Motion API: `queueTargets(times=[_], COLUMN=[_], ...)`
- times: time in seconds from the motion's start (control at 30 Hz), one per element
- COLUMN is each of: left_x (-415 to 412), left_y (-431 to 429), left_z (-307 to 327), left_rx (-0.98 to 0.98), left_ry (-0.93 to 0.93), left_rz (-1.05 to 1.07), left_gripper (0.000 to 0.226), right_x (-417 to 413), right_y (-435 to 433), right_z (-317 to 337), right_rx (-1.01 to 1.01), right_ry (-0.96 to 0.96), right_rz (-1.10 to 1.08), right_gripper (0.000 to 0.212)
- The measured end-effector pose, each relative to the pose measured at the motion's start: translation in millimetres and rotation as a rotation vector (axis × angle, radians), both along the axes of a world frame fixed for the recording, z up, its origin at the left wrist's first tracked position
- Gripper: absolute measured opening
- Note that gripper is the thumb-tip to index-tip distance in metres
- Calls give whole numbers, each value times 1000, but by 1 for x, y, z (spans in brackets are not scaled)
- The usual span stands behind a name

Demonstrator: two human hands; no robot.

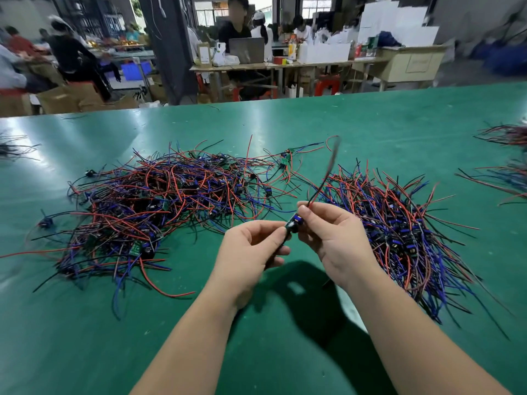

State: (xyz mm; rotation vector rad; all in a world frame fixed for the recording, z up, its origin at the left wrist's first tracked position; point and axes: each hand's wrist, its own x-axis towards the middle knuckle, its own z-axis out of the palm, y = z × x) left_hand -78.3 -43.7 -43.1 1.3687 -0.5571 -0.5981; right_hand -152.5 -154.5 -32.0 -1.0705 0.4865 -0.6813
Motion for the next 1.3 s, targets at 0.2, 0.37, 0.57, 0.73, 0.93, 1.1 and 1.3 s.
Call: queueTargets(times=[0.2,0.37,0.57,0.73,0.93,1.1,1.3], left_x=[-12,-18,-13,-12,-16,-13,-18], left_y=[-3,-1,-2,1,6,11,9], left_z=[11,16,14,12,10,7,3], left_rx=[-215,-238,-83,-5,226,343,511], left_ry=[516,605,337,293,211,160,30], left_rz=[-169,-263,-133,-174,-493,-570,-578], left_gripper=[22,36,30,16,11,8,11], right_x=[-1,-1,-3,-2,-8,-8,-12], right_y=[-4,-9,-9,-7,-25,-30,-34], right_z=[7,10,10,5,11,3,0], right_rx=[158,210,96,11,81,-52,-307], right_ry=[-65,-87,34,154,82,181,301], right_rz=[6,-46,93,109,-28,-105,-272], right_gripper=[5,4,21,9,9,9,16])
